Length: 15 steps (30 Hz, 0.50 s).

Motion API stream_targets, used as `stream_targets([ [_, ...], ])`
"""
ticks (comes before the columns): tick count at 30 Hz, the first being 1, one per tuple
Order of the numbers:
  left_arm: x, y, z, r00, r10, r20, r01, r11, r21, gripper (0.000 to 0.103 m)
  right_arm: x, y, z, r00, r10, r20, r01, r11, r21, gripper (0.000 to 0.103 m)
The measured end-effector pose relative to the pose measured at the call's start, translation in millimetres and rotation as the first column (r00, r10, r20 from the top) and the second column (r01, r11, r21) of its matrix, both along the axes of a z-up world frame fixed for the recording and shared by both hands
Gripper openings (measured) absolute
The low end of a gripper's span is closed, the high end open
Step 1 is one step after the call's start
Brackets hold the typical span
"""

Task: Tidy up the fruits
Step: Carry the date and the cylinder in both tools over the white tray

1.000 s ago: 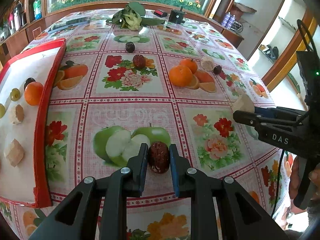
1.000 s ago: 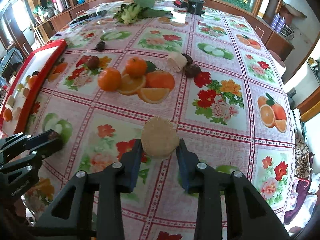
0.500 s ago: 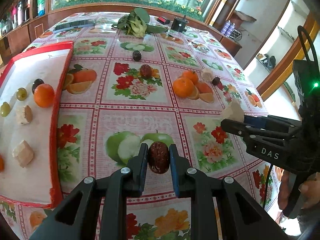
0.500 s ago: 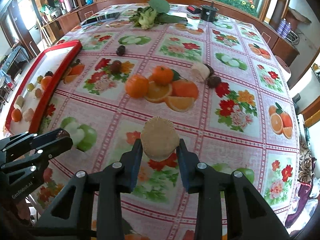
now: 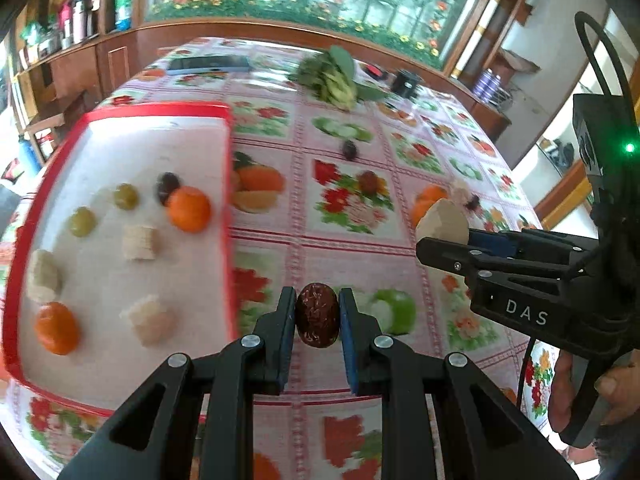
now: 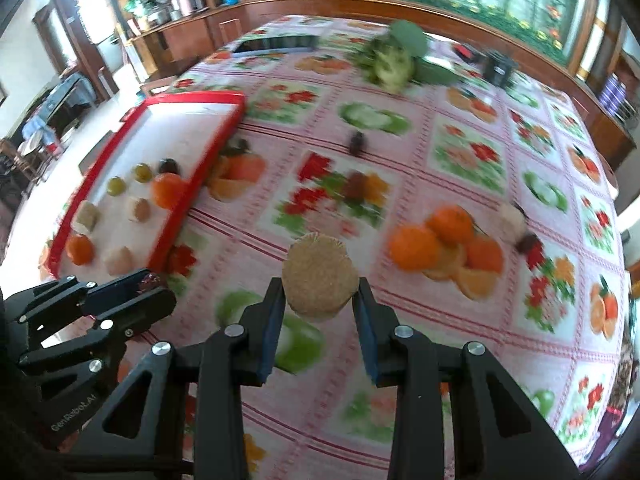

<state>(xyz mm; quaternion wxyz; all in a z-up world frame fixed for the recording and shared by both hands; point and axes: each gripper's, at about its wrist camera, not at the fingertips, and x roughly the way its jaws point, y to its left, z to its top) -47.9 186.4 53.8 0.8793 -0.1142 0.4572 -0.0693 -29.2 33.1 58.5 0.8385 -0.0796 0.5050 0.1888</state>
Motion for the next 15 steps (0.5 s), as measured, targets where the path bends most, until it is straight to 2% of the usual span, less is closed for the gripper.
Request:
stream_targets([
  [10,2.7,82.9,12.5,0.987,0.161,0.015,-0.162,0.986,0.047,0.02,13.7,89.0,6.6,0.989,0.148,-0.004,-0.148,0.989,0.002,0.037],
  [15,15.7,120.3,13.2,0.976,0.219,0.01,-0.219,0.973,0.075,0.02,31.6,124.8,8.1,0.983,0.181,-0.013,-0.18,0.984,0.013,0.037],
])
